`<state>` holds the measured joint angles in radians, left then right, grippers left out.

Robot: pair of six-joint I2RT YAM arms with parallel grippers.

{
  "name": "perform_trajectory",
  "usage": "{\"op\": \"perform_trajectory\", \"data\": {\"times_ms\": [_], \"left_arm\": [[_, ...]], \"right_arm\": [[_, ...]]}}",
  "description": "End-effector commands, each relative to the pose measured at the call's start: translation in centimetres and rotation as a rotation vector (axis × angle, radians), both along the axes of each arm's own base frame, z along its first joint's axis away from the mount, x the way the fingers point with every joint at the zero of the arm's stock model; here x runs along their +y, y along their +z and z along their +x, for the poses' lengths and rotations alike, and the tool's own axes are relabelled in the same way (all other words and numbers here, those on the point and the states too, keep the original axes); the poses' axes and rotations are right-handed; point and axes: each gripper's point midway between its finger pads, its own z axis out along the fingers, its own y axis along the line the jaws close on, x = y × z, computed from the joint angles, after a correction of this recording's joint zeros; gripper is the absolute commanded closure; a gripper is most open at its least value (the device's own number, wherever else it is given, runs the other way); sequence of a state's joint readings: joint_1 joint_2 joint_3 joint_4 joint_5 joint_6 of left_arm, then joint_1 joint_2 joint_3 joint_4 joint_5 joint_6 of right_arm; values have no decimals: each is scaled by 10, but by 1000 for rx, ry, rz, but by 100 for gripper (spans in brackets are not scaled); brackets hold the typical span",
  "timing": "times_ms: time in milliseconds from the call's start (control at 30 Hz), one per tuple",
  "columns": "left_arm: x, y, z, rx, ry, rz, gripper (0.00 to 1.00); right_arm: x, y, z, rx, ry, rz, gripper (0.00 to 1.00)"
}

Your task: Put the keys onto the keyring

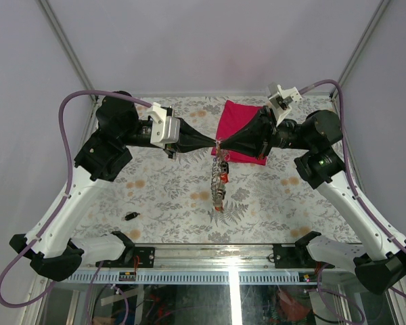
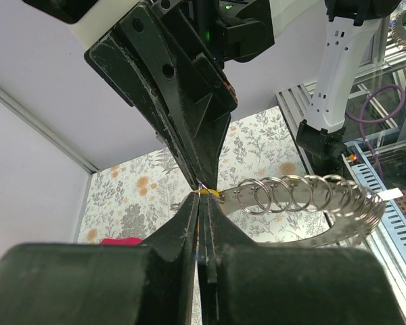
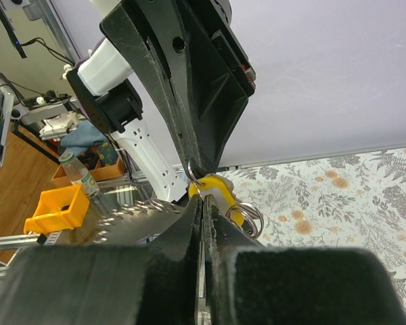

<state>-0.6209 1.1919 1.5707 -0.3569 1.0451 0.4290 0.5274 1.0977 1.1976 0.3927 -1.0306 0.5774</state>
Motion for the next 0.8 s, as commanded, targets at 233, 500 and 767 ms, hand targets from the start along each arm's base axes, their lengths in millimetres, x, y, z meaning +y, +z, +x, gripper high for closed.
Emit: {"op": "perform_trajectory", "data": {"times_ms": [233, 500, 767], "left_arm": [[1, 11, -14, -55, -58, -23, 100], [2, 9, -9, -57, -33, -20, 100], [1, 9, -6, -61, -18, -19, 100]], "right_arm": [[-10, 50, 4, -58, -112, 136, 100], [-11, 52, 5, -46, -112, 146, 100], [-12, 51, 11, -27, -153, 152, 100]]}}
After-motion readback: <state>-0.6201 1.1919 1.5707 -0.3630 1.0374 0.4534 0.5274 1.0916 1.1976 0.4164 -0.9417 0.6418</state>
